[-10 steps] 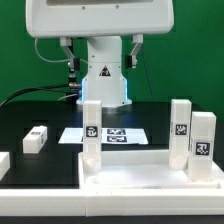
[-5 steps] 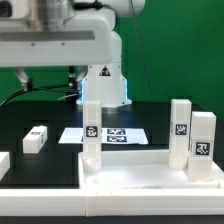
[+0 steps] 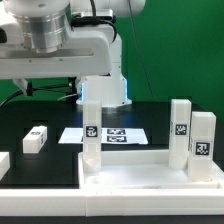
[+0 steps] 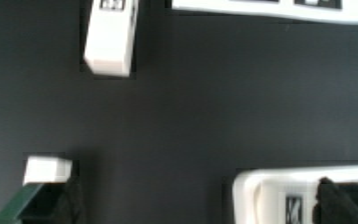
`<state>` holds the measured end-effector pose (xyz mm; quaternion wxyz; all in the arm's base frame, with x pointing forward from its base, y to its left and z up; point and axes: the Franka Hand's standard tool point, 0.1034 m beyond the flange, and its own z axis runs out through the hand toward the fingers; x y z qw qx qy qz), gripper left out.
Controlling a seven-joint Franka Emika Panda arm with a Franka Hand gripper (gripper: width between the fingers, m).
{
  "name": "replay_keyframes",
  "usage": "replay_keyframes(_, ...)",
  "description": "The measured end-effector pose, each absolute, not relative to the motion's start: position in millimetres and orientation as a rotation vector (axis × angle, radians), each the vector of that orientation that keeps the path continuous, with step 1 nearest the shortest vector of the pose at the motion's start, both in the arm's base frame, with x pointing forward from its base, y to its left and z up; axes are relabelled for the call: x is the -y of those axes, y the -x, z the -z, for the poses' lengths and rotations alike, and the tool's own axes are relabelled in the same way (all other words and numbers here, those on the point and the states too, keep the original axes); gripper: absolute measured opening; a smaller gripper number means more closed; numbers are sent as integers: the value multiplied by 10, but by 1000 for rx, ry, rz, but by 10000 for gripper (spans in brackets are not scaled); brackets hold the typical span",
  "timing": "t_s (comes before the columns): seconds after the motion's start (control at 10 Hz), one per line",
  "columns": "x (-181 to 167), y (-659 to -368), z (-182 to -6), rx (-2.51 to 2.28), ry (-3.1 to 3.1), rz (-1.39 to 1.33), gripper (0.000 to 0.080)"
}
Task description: Assemble desk
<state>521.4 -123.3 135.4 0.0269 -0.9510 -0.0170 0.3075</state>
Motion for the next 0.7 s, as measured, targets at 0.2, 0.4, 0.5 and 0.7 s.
replay_keyframes(0.2,1614,-4923,-1083,58,2868,-1062,649)
replay_keyframes(0.4,1753,-4769,-970,22,2845,-1082,649)
replay_keyframes(0.5,1747,-4776,-970,23,2847,-1082,649)
replay_keyframes(0.7,1748,-4774,-968,23,2846,-1082,649)
